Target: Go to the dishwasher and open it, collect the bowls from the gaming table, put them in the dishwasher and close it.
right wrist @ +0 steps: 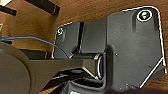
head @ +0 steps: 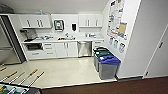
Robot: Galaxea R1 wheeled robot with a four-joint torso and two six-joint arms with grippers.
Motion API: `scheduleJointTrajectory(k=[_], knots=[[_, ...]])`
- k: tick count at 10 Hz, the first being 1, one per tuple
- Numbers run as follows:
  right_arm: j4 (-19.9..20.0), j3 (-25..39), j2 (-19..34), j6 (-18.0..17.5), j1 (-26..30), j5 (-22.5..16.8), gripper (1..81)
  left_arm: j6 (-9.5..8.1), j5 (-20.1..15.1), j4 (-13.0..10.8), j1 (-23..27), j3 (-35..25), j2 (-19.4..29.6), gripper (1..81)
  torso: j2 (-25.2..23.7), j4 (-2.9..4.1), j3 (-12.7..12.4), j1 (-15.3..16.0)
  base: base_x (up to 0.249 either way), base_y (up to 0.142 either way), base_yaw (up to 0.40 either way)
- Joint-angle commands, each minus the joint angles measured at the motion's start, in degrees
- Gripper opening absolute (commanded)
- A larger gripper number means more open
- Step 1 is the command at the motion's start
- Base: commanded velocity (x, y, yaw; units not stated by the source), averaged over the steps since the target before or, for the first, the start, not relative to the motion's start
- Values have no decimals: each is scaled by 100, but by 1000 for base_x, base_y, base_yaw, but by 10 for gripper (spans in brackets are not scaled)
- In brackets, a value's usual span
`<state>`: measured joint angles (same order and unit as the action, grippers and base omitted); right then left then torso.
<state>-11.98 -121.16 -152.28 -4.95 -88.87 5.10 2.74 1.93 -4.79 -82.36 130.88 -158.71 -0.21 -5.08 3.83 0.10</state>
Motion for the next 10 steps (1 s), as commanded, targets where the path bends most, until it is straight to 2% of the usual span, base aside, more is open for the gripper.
scheduleJointTrajectory(k=[1, 10], knots=[[12, 120, 108, 3, 233, -255, 811, -2, -281, -66, 277, -89, 85, 811, 0, 0, 0, 0, 275, 0, 0], [21, 120, 90, 12, 251, -255, 811, -2, -280, -57, 277, -89, 102, 811, 0, -2, 0, 0, 275, 0, 0]])
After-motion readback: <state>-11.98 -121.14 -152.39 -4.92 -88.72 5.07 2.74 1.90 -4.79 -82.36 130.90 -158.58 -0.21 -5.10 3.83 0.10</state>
